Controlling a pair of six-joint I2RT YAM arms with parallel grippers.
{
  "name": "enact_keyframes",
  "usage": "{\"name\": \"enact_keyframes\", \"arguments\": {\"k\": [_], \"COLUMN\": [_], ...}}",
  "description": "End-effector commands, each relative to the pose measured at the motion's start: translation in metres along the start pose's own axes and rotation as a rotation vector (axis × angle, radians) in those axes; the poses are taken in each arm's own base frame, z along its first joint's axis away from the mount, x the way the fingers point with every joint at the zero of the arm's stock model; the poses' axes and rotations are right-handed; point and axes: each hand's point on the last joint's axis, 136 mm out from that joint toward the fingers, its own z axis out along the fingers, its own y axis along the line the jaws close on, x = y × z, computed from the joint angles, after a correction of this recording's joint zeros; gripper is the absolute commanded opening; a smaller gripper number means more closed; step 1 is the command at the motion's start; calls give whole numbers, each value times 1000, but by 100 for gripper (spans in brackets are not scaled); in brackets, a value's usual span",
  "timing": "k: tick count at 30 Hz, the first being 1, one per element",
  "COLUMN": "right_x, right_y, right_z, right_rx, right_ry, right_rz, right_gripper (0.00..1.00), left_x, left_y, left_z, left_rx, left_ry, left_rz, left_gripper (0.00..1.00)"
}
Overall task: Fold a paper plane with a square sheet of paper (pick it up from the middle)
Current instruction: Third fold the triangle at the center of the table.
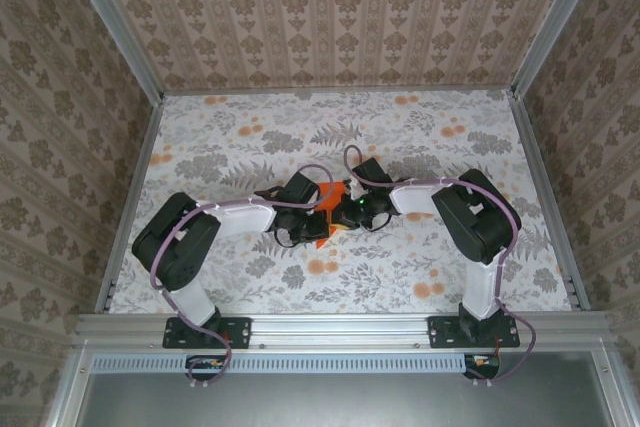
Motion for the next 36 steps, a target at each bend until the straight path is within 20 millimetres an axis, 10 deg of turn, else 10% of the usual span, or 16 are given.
{"name": "enact_keyframes", "arguments": {"k": [1, 11, 17, 26, 36], "right_x": [8, 15, -18, -39, -3], "right_y": [-17, -25, -49, -5, 6], "right_z": [-4, 4, -14, -60, -16], "right_rx": [87, 124, 122, 38, 21], "right_ry": [7, 49, -22, -115, -11], "right_rz": [-15, -53, -3, -64, -58], "right_gripper": [4, 1, 1, 2, 2], "left_x": [16, 18, 24, 19, 15], "left_y": [24, 28, 36, 32, 30], "left_z": [5, 5, 5, 4, 5], "left_rx": [-92, -115, -150, -137, -135], "left_ry": [46, 60, 89, 94, 99], "left_rz": [-24, -29, -30, -3, 11], "left_gripper": [3, 0, 0, 0, 0]}}
